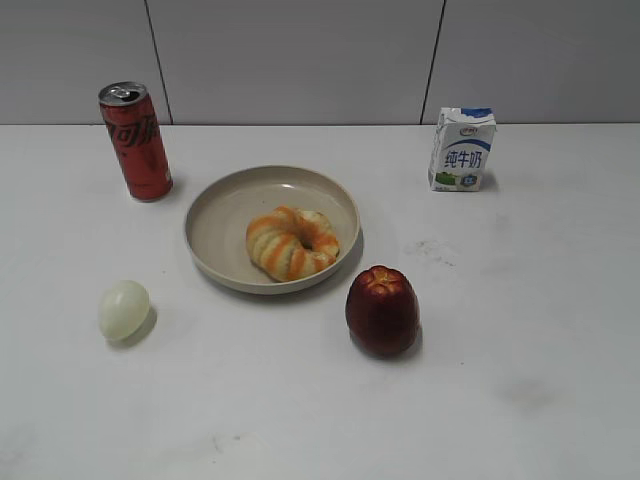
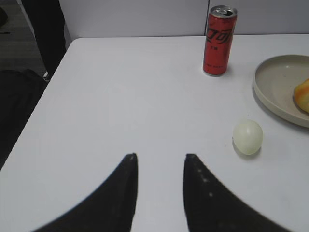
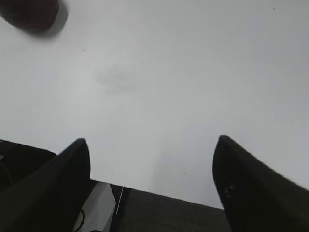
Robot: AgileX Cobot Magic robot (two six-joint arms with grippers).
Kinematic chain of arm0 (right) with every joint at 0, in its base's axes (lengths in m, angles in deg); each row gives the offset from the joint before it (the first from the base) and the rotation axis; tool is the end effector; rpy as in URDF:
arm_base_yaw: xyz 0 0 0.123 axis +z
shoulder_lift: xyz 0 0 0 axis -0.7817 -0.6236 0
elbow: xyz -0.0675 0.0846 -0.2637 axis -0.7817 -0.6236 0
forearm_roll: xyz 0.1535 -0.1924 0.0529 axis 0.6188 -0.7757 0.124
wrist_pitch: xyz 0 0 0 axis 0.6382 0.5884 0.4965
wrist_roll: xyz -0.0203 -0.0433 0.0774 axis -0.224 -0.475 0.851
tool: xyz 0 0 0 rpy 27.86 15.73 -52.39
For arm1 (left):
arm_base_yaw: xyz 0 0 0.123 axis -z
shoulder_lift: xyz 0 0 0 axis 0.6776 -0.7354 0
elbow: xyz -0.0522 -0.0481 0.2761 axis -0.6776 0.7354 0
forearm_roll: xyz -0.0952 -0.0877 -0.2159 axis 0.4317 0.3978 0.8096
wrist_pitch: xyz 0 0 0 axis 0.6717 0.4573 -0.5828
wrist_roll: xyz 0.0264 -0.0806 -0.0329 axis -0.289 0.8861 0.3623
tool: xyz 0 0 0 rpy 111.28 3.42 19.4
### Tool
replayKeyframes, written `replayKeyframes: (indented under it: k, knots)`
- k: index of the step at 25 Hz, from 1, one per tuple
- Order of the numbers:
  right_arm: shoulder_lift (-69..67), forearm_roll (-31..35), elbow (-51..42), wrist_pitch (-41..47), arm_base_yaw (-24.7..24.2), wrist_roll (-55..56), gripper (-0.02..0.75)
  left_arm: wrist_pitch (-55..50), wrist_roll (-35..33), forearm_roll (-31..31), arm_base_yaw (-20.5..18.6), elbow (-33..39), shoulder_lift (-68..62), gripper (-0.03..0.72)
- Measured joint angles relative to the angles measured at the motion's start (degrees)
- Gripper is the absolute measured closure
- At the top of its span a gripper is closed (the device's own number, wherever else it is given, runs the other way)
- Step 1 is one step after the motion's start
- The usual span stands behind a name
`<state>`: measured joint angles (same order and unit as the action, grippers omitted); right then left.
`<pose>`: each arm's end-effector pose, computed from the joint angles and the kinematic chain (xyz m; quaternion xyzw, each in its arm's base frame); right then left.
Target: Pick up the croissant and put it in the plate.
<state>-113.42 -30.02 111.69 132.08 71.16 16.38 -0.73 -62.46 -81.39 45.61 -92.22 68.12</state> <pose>0.0932 0.0335 0.2968 -0.1281 0.9484 0.0606 0.2836 -0.0058 -0.0022 0.2814 0.0773 0.8394 0.0057 0.5379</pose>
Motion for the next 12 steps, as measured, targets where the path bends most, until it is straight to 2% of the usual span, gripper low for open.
replayKeyframes:
  k: [6, 12]
  knots:
    - [13.2, -1.7, -5.9, -0.1, 0.0, 0.0, 0.144, 0.0, 0.0, 0.0, 0.0, 0.0, 0.0, 0.451]
    - [17.2, -1.3, -9.6, -1.2, 0.0, -0.5, 0.144, 0.0, 0.0, 0.0, 0.0, 0.0, 0.0, 0.451]
